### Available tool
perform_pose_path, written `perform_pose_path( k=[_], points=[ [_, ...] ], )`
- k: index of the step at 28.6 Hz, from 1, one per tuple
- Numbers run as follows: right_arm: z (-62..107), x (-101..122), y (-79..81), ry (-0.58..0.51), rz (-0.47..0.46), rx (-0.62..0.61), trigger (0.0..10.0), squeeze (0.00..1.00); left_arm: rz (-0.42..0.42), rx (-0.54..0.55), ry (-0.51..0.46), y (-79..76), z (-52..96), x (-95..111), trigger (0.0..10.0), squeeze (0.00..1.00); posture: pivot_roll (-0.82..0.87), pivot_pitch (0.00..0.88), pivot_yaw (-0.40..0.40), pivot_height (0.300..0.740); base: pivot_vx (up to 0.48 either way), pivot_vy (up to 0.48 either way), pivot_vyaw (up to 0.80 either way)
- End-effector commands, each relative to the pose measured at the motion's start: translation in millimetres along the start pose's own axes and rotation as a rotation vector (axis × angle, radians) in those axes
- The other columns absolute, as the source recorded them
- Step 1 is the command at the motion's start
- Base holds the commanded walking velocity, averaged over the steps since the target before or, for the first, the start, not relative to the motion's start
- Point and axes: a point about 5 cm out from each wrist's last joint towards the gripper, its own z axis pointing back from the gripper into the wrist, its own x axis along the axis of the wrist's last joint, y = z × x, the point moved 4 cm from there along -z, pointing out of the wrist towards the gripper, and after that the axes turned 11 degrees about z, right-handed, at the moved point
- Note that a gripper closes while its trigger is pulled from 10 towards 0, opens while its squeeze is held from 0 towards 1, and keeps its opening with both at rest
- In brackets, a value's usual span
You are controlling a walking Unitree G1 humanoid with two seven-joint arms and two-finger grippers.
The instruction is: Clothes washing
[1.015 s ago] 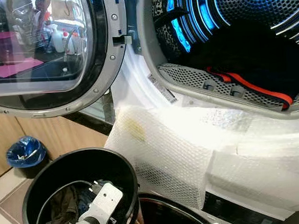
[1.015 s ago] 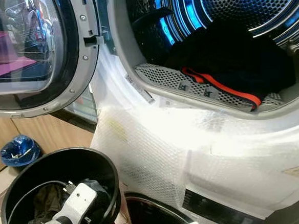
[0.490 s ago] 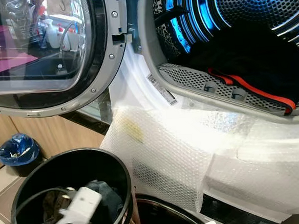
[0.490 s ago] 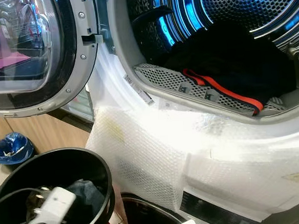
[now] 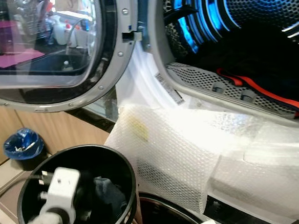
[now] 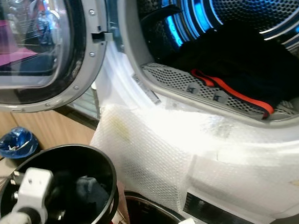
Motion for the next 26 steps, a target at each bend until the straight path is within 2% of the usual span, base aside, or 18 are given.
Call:
perform_pose_path(
  k=[1, 6, 8, 10, 11, 13, 14, 16, 18, 20, 21, 23, 26],
  points=[
    [0.3, -3, -3.0, 0.010, -0.013, -0.006, 10.0, 0.00, 0.004, -0.077, -0.134, -11.3, 5.5, 31, 0.0, 0.00, 0.30, 0.000, -0.140, 0.740, 0.000, 0.000, 0.00],
    [0.1, 2, -4.4, -0.003, -0.019, -0.006, 10.0, 0.00, -0.024, -0.303, -0.256, -40.1, 11.2, 71, 0.0, 0.00, 0.30, 0.000, -0.139, 0.740, 0.000, 0.000, 0.00],
    [0.2, 4, -5.7, -0.009, -0.030, -0.005, 10.0, 0.00, -0.095, -0.429, -0.305, -56.3, 12.3, 92, 0.0, 0.00, 0.31, 0.000, -0.143, 0.740, 0.000, 0.000, 0.00],
    [0.2, 5, -5.2, -0.012, -0.018, 0.003, 10.0, 0.00, -0.134, -0.488, -0.317, -64.6, 9.1, 99, 0.0, 0.00, 0.32, 0.000, -0.142, 0.740, 0.000, 0.000, 0.00],
    [0.2, 6, -4.5, -0.017, 0.002, 0.013, 10.0, 0.00, -0.176, -0.568, -0.328, -77.3, 6.0, 108, 0.0, 0.00, 0.32, 0.000, -0.140, 0.740, 0.000, 0.000, 0.00],
    [0.2, 8, -4.2, -0.025, 0.029, 0.019, 10.0, 0.00, -0.212, -0.665, -0.337, -92.9, 6.6, 115, 0.0, 0.00, 0.32, 0.000, -0.135, 0.740, 0.000, 0.000, 0.00],
    [0.2, 10, -4.1, -0.035, 0.042, 0.023, 10.0, 0.00, -0.260, -0.805, -0.333, -114.5, 11.6, 120, 0.0, 0.00, 0.31, 0.000, -0.125, 0.740, 0.000, 0.000, 0.00],
    [0.2, 12, -2.3, -0.045, 0.036, 0.040, 10.0, 0.00, -0.303, -0.937, -0.304, -131.7, 18.3, 118, 0.0, 0.00, 0.30, 0.000, -0.113, 0.740, 0.000, 0.000, 0.00],
    [0.2, 13, -1.4, -0.049, 0.041, 0.048, 10.0, 0.00, -0.324, -0.990, -0.286, -136.7, 21.4, 117, 0.0, 0.00, 0.30, 0.000, -0.113, 0.740, 0.000, 0.000, 0.00],
    [0.2, 13, -1.4, -0.049, 0.041, 0.049, 10.0, 0.00, -0.329, -0.994, -0.283, -136.6, 21.1, 117, 0.0, 0.00, 0.30, 0.000, -0.113, 0.740, 0.000, 0.000, 0.00],
    [0.8, 10, 2.8, -0.056, 0.118, 0.093, 10.0, 0.00, -0.361, -1.075, -0.211, -137.8, 26.0, 104, 0.0, 0.00, 0.25, 0.000, -0.080, 0.740, 0.000, 0.000, 0.00],
    [3.9, -1, 10.3, -0.059, 0.257, 0.216, 10.0, 0.00, -0.383, -1.223, -0.058, -134.0, 36.8, 78, 0.0, 0.00, 0.24, 0.000, -0.072, 0.740, 0.000, 0.000, 0.00],
    [6.6, -6, 11.2, -0.073, 0.308, 0.278, 10.0, 0.00, -0.391, -1.232, -0.029, -130.0, 36.1, 74, 0.0, 0.00, 0.24, 0.000, -0.070, 0.740, 0.000, 0.000, 0.00]
  ],
)
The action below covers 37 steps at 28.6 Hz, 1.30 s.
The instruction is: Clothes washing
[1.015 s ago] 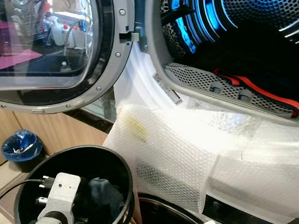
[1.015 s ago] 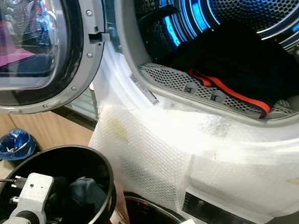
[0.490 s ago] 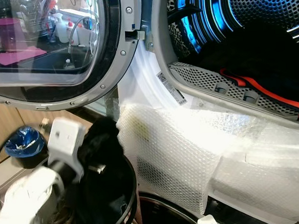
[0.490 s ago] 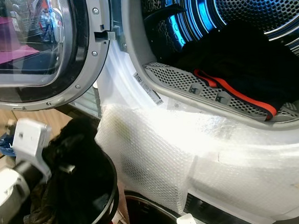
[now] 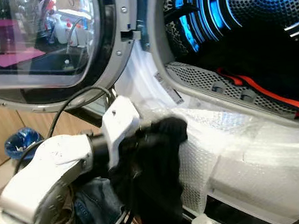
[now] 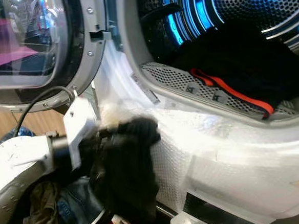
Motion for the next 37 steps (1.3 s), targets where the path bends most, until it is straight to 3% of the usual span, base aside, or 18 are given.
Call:
perform_pose_path(
  k=[1, 2, 4, 6, 10, 11, 15, 16, 18, 19, 21, 27, 29, 31, 32, 33, 34, 37],
  points=[
    [6.5, -9, 2.1, -0.025, 0.095, 0.101, 10.0, 0.00, -0.005, -0.034, 0.003, -0.4, 1.5, 1, 0.0, 0.00, 0.23, 0.000, -0.066, 0.740, 0.000, 0.000, 0.00],
    [6.5, -9, 2.1, -0.025, 0.095, 0.101, 10.0, 0.00, -0.005, -0.034, 0.003, -0.4, 1.5, 1, 0.0, 0.00, 0.23, 0.000, -0.066, 0.740, 0.000, 0.000, 0.00],
    [20.7, -25, 11.8, -0.065, 0.203, 0.300, 10.0, 0.00, -0.002, -0.018, -0.017, 4.4, 0.2, 3, 0.0, 0.00, 0.20, 0.000, -0.061, 0.740, 0.000, 0.000, 0.00],
    [28.3, -36, 16.1, -0.063, 0.251, 0.385, 10.0, 0.00, -0.006, -0.016, -0.020, 5.7, -0.7, 4, 0.0, 0.00, 0.19, 0.000, -0.063, 0.740, 0.000, 0.000, 0.00],
    [43.0, -42, 20.6, -0.116, 0.284, 0.522, 10.0, 0.00, -0.011, -0.029, -0.023, 5.6, -1.4, 4, 0.0, 0.00, 0.17, 0.000, -0.064, 0.740, 0.000, 0.000, 0.00],
    [53.4, -27, 17.2, -0.237, 0.288, 0.574, 10.0, 0.00, -0.009, -0.036, -0.022, 5.1, -0.6, 4, 0.0, 0.00, 0.15, 0.000, -0.065, 0.740, 0.000, 0.000, 0.00],
    [75.4, 8, 9.7, -0.477, 0.265, 0.625, 10.0, 0.00, 0.002, -0.043, -0.027, 4.2, 1.2, 4, 0.0, 0.00, 0.14, 0.007, -0.065, 0.740, 0.000, 0.000, 0.00],
    [94.6, 37, 4.7, -0.628, 0.247, 0.623, 10.0, 0.00, 0.005, -0.047, -0.025, 3.1, 2.6, 3, 0.0, 0.00, 0.13, 0.012, -0.069, 0.740, 0.000, 0.000, 0.00],
    [113.8, 60, 0.6, -0.755, 0.231, 0.616, 10.0, 0.00, 0.006, -0.048, -0.022, 2.3, 3.8, 2, 0.0, 0.00, 0.13, 0.014, -0.071, 0.740, 0.000, 0.000, 0.00],
    [136.4, 83, -6.6, -0.888, 0.220, 0.589, 10.0, 0.00, 0.013, -0.047, -0.026, 1.2, 5.5, 2, 0.0, 0.00, 0.12, 0.019, -0.071, 0.740, 0.000, 0.000, 0.00],
    [156.3, 96, -11.0, -0.979, 0.227, 0.573, 10.0, 0.00, 0.028, -0.045, -0.038, -1.1, 8.9, 2, 0.0, 0.00, 0.12, 0.021, -0.073, 0.740, 0.000, 0.000, 0.00],
    [183.7, 93, -9.7, -1.040, 0.248, 0.557, 10.0, 0.00, 0.111, -0.030, -0.096, -12.4, 31.5, -1, 0.0, 0.00, 0.12, 0.031, -0.075, 0.740, 0.000, 0.000, 0.00],
    [199.1, 84, -13.5, -1.052, 0.179, 0.537, 10.0, 0.00, 0.198, -0.061, -0.133, -29.9, 48.1, -6, 0.0, 0.00, 0.13, 0.041, -0.078, 0.740, 0.000, 0.000, 0.00],
    [204.1, 84, -14.9, -1.057, 0.149, 0.529, 10.0, 0.00, 0.225, -0.074, -0.142, -34.7, 50.8, -8, 0.0, 0.00, 0.13, 0.041, -0.078, 0.740, 0.000, 0.000, 0.00],
    [211.1, 83, -16.3, -1.069, 0.109, 0.531, 10.0, 0.00, 0.288, -0.139, -0.143, -51.6, 54.9, -13, 0.0, 0.00, 0.12, 0.045, -0.077, 0.740, 0.000, 0.000, 0.00],
    [211.1, 83, -16.3, -1.069, 0.109, 0.531, 10.0, 0.00, 0.288, -0.139, -0.143, -51.6, 54.9, -13, 0.0, 0.00, 0.12, 0.045, -0.077, 0.740, 0.000, 0.000, 0.00],
    [212.0, 84, -15.7, -1.060, 0.106, 0.534, 10.0, 0.00, 0.323, -0.207, -0.144, -64.8, 54.4, -13, 0.0, 0.00, 0.13, 0.052, -0.081, 0.740, 0.000, 0.000, 0.00],
    [207.9, 93, -18.6, -1.055, 0.123, 0.534, 10.0, 0.00, 0.396, -0.328, -0.186, -78.2, 50.0, -8, 0.0, 0.00, 0.15, 0.054, -0.086, 0.740, 0.000, 0.000, 0.00]
  ],
)
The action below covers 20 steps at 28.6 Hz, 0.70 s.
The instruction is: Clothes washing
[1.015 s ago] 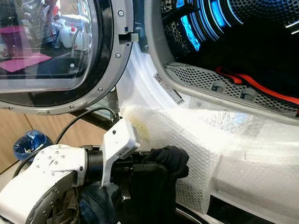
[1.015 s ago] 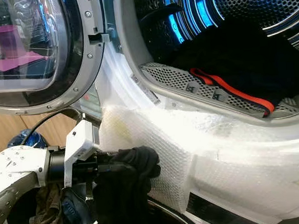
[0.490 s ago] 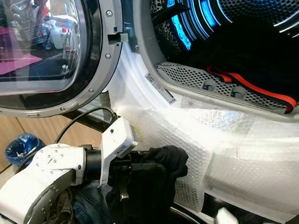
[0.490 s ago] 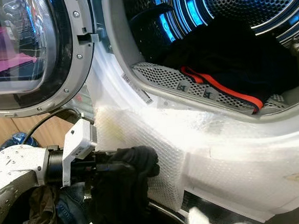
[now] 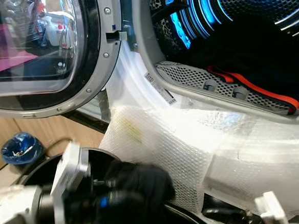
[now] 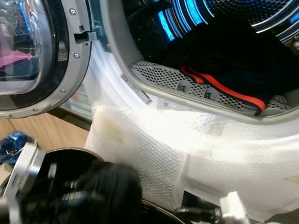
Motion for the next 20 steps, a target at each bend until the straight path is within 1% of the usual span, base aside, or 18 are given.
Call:
perform_pose_path(
  k=[1, 2, 3, 6, 8, 9, 11, 12, 13, 15, 16, 17, 18, 19, 20],
  points=[
    [-6.5, 4, -9.0, 0.003, 0.021, -0.013, 10.0, 0.00, 0.041, -0.136, -0.035, -17.2, -8.5, 5, 0.0, 0.00, 0.15, 0.054, -0.086, 0.740, 0.000, 0.000, 0.00],
    [-11.9, 8, -13.7, -0.007, 0.036, -0.011, 10.0, 0.00, 0.066, -0.185, -0.035, -21.9, -9.5, 5, 0.0, 0.00, 0.16, 0.052, -0.087, 0.740, 0.000, 0.000, 0.00],
    [-20.6, 14, -17.3, -0.018, 0.057, 0.015, 10.0, 0.00, 0.084, -0.227, -0.001, -26.0, -9.1, 2, 0.0, 0.00, 0.17, 0.052, -0.087, 0.740, 0.000, 0.000, 0.00],
    [-29.5, 19, -19.6, -0.020, 0.072, 0.058, 10.0, 0.00, 0.078, -0.218, 0.054, -22.7, -7.4, 1, 0.0, 0.00, 0.17, 0.046, -0.083, 0.740, 0.000, 0.000, 0.00],
    [-34.3, 24, -23.0, -0.041, 0.066, 0.069, 10.0, 0.00, 0.072, -0.218, 0.062, -20.8, -7.9, 4, 0.0, 0.00, 0.18, 0.042, -0.082, 0.740, 0.000, 0.000, 0.00],
    [-39.1, 27, -23.6, -0.059, 0.064, 0.094, 10.0, 0.44, 0.070, -0.228, 0.045, -19.2, -8.9, 9, 0.0, 0.00, 0.17, 0.040, -0.079, 0.740, 0.000, 0.000, 0.00],
    [-43.7, 26, -22.1, -0.062, 0.059, 0.127, 10.0, 0.44, 0.065, -0.220, 0.035, -16.1, -10.2, 13, 0.0, 0.00, 0.16, 0.035, -0.071, 0.740, 0.000, 0.000, 0.00],
    [-47.2, 23, -17.3, -0.059, 0.041, 0.174, 10.0, 1.00, 0.063, -0.214, 0.030, -13.0, -12.3, 14, 0.0, 0.00, 0.16, 0.033, -0.071, 0.740, 0.000, 0.000, 0.00],
    [-50.7, 14, -13.6, -0.031, 0.022, 0.217, 10.0, 1.00, 0.072, -0.201, 0.036, -9.3, -14.6, 11, 0.0, 0.00, 0.16, 0.033, -0.072, 0.740, 0.000, 0.000, 0.00],
    [-50.0, 4, -13.2, 0.020, 0.020, 0.226, 10.0, 1.00, 0.072, -0.180, 0.052, -7.4, -13.2, 7, 0.0, 0.00, 0.16, 0.033, -0.072, 0.740, 0.000, 0.000, 0.00],
    [-48.5, -2, -14.0, 0.048, 0.029, 0.222, 10.0, 0.23, 0.078, -0.154, 0.048, -4.5, -10.7, 6, 0.0, 0.00, 0.16, 0.034, -0.075, 0.740, 0.000, 0.000, 0.00],
    [-47.3, -3, -15.2, 0.045, 0.030, 0.217, 10.0, 0.11, 0.078, -0.139, 0.049, -2.8, -9.2, 6, 0.0, 0.00, 0.16, 0.036, -0.078, 0.740, 0.000, 0.000, 0.00],
    [-45.6, -5, -17.9, 0.040, 0.032, 0.203, 10.0, 0.09, 0.077, -0.119, 0.052, -0.8, -7.1, 6, 0.0, 0.00, 0.16, 0.036, -0.079, 0.740, 0.000, 0.000, 0.00],
    [-45.2, -6, -19.5, 0.036, 0.032, 0.195, 10.0, 0.00, 0.079, -0.110, 0.052, 0.3, -5.8, 6, 0.0, 0.00, 0.16, 0.037, -0.078, 0.740, 0.000, 0.000, 0.00],
    [-45.3, -5, -20.6, 0.025, 0.033, 0.190, 10.0, 0.00, 0.080, -0.090, 0.055, 3.2, -4.8, 4, 0.0, 0.00, 0.16, 0.037, -0.078, 0.740, 0.000, 0.000, 0.00]
  ],
)
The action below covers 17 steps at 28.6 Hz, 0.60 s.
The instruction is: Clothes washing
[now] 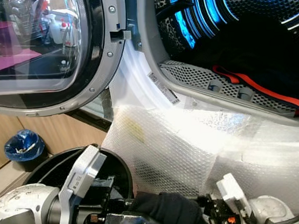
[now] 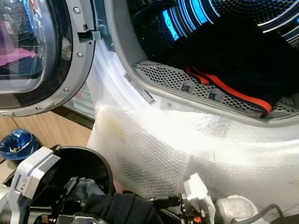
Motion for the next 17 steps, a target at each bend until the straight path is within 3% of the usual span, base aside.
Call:
perform_pose_path(
  k=[1, 6, 10, 17],
  points=[
    [1.7, 5, -3.4, -0.023, 0.026, -0.007, 10.0, 0.00, -0.040, 0.078, 0.005, 9.1, 4.7, 0, 0.0, 0.00, 0.16, 0.039, -0.083, 0.740, 0.000, 0.000, 0.00],
    [-4.8, 19, -4.6, -0.100, 0.053, 0.016, 10.0, 0.00, -0.048, 0.198, 0.027, 33.2, 4.8, -8, 0.0, 0.00, 0.16, 0.036, -0.083, 0.740, 0.000, 0.000, 0.00],
    [-7.1, 29, -5.1, -0.147, 0.066, 0.023, 10.0, 0.00, -0.079, 0.294, 0.141, 50.0, 7.4, -26, 0.0, 0.00, 0.15, 0.029, -0.081, 0.740, 0.000, 0.000, 0.00],
    [-8.7, 19, -0.5, -0.094, 0.064, 0.049, 10.0, 0.00, -0.121, 0.316, 0.090, 61.6, 2.8, -18, 0.0, 0.00, 0.15, 0.024, -0.087, 0.740, 0.000, 0.000, 0.00]
  ],
)
